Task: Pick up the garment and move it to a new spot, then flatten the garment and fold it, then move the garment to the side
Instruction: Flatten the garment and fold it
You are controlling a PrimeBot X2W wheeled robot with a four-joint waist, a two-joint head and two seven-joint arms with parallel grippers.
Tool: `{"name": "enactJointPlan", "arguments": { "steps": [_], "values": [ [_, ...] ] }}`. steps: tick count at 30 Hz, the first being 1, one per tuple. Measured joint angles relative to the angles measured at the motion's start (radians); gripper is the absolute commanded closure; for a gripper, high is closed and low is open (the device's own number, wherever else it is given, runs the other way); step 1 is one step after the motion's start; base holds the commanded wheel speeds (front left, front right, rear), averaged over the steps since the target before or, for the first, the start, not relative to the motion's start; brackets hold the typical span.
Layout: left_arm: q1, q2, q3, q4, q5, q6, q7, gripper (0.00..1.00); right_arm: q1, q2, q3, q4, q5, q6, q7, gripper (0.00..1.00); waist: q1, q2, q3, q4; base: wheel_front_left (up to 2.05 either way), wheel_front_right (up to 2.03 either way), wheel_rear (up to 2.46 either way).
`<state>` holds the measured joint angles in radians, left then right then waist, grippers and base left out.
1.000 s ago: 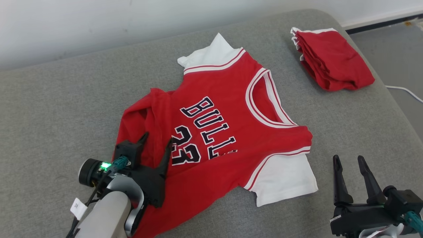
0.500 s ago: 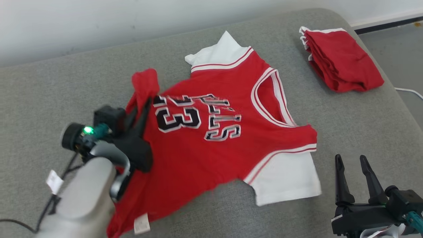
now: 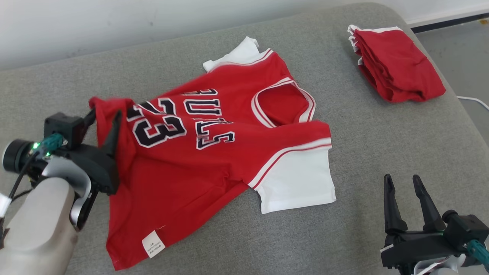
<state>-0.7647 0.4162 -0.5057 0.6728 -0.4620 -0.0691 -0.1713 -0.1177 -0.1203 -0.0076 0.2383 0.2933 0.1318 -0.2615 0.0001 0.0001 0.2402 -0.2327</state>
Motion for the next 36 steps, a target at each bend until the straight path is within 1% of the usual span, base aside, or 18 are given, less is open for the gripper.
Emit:
{"name": "enactJointPlan", "arguments": {
  "steps": [4, 8, 11, 17, 18, 20, 22, 26, 33, 36],
  "values": [
    [0.025, -0.001, 0.018, 0.005, -0.018, 0.004, -0.038, 0.0, 0.012, 0.003, -0.005, 0.004, 0.0, 0.0, 0.0, 0.0, 0.0, 0.0, -0.009, 0.006, 0.0, 0.0, 0.0],
    [0.059, -0.002, 0.039, -0.037, -0.032, 0.01, -0.067, 0.0, 0.021, 0.001, -0.004, 0.002, -0.005, 0.0, 0.0, 0.0, -0.0001, 0.0, -0.031, 0.022, 0.0, 0.0, 0.0],
    [0.103, 0.001, 0.06, -0.101, -0.034, 0.033, -0.08, 0.0, 0.036, -0.007, 0.002, 0.0, -0.005, 0.0, 0.0, 0.0, -0.0002, 0.0, -0.052, 0.041, 0.0, 0.0, 0.0],
    [0.243, 0.012, 0.117, -0.262, -0.031, 0.097, -0.089, 0.0, 0.057, -0.016, 0.012, -0.016, -0.013, 0.0, 0.0, 0.0, -0.0002, 0.0, -0.096, 0.091, 0.0, 0.0, 0.0],
    [0.297, 0.012, 0.152, -0.328, -0.03, 0.12, -0.089, 0.0, 0.061, -0.02, 0.015, -0.023, -0.015, 0.0, 0.0, 0.0, -0.0002, -0.0001, -0.11, 0.109, 0.0, 0.0, 0.0],
    [0.358, 0.008, 0.184, -0.392, -0.021, 0.143, -0.09, 0.0, 0.063, -0.021, 0.019, -0.032, -0.021, 0.0, 0.0, 0.0, -0.0002, -0.0001, -0.124, 0.127, 0.0, 0.0, 0.0],
    [0.428, -0.004, 0.214, -0.448, -0.013, 0.163, -0.09, 0.0, 0.071, -0.021, 0.023, -0.042, -0.03, 0.0, 0.0, 0.0, -0.0003, -0.0001, -0.138, 0.144, 0.0, 0.0, 0.0],
    [0.553, -0.046, 0.265, -0.536, 0.013, 0.196, -0.09, 0.0, 0.077, -0.029, 0.03, -0.055, -0.036, 0.0, 0.0, 0.0, -0.0002, -0.0001, -0.16, 0.174, 0.0, 0.0, 0.0],
    [0.719, -0.122, 0.353, -0.612, 0.069, 0.228, -0.09, 0.0, 0.087, -0.05, 0.052, -0.063, -0.049, 0.0, 0.0, 0.0, -0.0003, -0.0001, -0.199, 0.201, 0.0, 0.0, 0.0],
    [0.773, -0.149, 0.38, -0.638, 0.097, 0.226, -0.09, 0.0, 0.102, -0.056, 0.055, -0.066, -0.051, 0.0, 0.0, 0.0, -0.0003, -0.0001, -0.214, 0.21, 0.0, 0.0, 0.0]
  ]
}}
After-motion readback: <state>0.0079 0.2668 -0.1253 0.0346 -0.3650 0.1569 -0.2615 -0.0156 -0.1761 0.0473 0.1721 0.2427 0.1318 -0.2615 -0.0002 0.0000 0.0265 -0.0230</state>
